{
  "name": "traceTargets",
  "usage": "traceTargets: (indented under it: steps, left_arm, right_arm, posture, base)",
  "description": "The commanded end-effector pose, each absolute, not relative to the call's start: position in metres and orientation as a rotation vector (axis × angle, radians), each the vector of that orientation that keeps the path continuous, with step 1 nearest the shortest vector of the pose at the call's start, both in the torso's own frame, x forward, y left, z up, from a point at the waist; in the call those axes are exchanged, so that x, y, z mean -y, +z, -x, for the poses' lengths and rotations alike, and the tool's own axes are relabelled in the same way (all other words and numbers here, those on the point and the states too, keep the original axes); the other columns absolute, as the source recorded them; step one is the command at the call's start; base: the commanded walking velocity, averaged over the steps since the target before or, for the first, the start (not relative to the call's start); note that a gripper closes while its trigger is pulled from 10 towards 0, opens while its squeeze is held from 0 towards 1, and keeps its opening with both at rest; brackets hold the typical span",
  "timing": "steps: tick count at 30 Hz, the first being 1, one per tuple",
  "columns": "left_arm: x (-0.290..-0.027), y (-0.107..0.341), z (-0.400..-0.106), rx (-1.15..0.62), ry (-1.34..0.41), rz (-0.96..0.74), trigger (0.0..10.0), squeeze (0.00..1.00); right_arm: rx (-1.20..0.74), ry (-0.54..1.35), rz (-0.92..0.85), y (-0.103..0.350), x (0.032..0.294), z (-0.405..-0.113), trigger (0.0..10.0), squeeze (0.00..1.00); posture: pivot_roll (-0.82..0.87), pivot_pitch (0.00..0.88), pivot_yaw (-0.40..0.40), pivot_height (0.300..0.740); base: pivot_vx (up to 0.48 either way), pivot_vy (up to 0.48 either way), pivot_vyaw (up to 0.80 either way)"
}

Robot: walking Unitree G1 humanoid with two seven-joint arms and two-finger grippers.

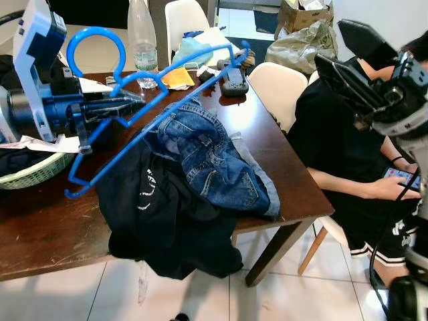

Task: Hang hanger

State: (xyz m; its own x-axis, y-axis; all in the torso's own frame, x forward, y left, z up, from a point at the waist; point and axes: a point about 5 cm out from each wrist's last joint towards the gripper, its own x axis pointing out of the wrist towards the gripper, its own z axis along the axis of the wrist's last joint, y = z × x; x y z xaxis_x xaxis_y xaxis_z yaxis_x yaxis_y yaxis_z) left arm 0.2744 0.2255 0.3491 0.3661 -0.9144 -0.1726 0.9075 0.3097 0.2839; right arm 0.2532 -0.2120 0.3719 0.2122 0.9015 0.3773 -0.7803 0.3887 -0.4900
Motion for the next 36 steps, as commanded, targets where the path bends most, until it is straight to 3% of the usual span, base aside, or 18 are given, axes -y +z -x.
traceTargets:
  steps: [1, 4, 9, 15, 21, 36]
  left_arm:
    - [-0.225, 0.348, -0.268, -0.049, -1.298, -0.409, 10.0, 0.0]
    - [-0.216, 0.348, -0.259, -0.132, -1.456, -0.444, 10.0, 0.0]
    - [-0.208, 0.342, -0.257, -0.173, -1.533, -0.484, 10.0, 0.0]
    - [-0.187, 0.326, -0.255, -0.142, -1.631, -0.55, 10.0, 0.0]
    - [-0.177, 0.313, -0.259, -0.154, -1.63, -0.639, 10.0, 0.0]
    - [-0.154, 0.286, -0.265, -0.144, -1.625, -0.724, 10.0, 0.0]
  right_arm:
    - [0.666, 1.324, 0.311, 0.379, 0.198, -0.24, 10.0, 0.0]
    - [0.544, 1.486, 0.515, 0.376, 0.174, -0.231, 10.0, 0.0]
    - [0.35, 1.572, 0.642, 0.357, 0.153, -0.231, 10.0, 0.0]
    - [0.14, 1.538, 0.645, 0.333, 0.128, -0.233, 10.0, 0.0]
    - [0.042, 1.481, 0.635, 0.326, 0.126, -0.238, 10.0, 0.0]
    - [-0.09, 1.495, 0.56, 0.311, 0.099, -0.234, 10.0, 0.0]
  posture:
    - [0.14, 0.139, -0.029, 0.74]
    - [0.14, 0.136, -0.02, 0.74]
    - [0.14, 0.133, -0.014, 0.74]
    - [0.11, 0.13, -0.005, 0.74]
    - [0.1, 0.13, -0.002, 0.74]
    - [0.09, 0.131, 0.003, 0.74]
  base:
    - [0.0, 0.0, 0.0]
    - [0.0, 0.0, 0.0]
    - [0.0, 0.0, 0.0]
    - [0.0, 0.0, 0.0]
    - [0.0, 0.0, 0.0]
    - [0.0, 0.0, 0.0]
